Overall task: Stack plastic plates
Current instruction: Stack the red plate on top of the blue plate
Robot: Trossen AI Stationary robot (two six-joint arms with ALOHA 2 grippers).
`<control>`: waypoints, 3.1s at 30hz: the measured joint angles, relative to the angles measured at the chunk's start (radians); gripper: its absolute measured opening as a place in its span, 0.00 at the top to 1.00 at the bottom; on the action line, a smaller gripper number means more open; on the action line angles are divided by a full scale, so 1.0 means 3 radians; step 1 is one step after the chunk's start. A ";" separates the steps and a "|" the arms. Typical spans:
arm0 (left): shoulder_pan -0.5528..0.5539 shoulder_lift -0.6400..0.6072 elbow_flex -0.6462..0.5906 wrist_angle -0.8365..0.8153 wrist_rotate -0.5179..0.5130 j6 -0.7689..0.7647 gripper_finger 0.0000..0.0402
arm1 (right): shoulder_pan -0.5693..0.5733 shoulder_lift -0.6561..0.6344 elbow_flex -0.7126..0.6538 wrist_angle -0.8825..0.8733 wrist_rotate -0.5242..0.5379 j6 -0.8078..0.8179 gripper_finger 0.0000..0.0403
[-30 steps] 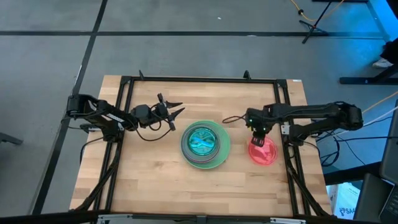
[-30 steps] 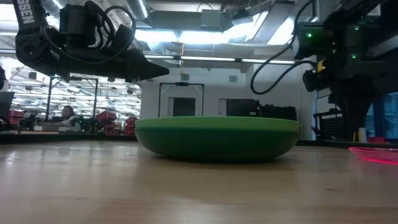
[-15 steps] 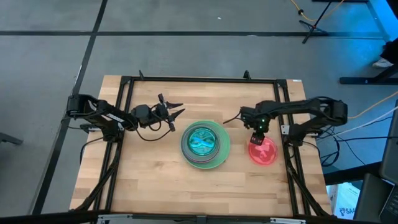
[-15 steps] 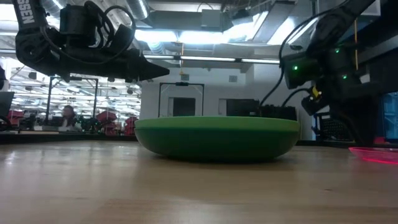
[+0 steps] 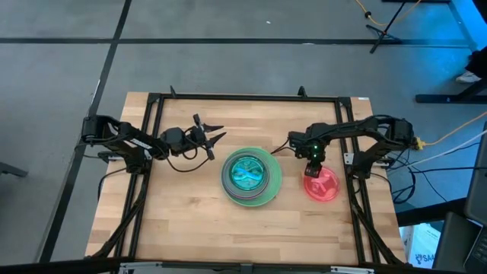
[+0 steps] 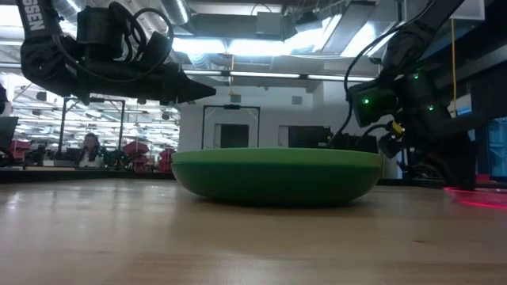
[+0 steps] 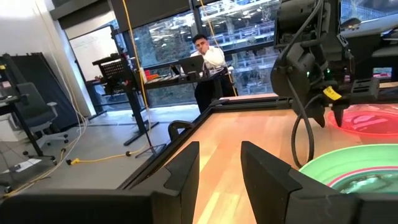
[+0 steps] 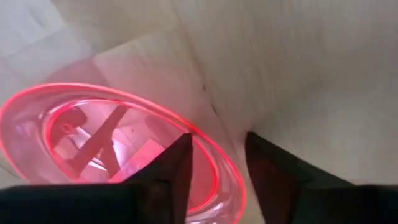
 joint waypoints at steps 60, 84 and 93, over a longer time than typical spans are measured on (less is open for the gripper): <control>-0.0001 0.0000 0.0003 -0.0030 0.0000 0.0000 0.72 | 0.0003 -0.0957 0.0880 0.0122 -0.0944 0.0451 1.00; -0.0001 -0.0001 0.0003 -0.0028 0.0000 0.0006 0.72 | 0.0277 -0.0194 0.0865 0.2213 -0.0378 0.0710 1.00; -0.0001 0.0000 0.0003 -0.0038 0.0000 0.0016 0.72 | 0.0273 0.0118 0.0863 0.2319 -0.0497 0.0732 0.99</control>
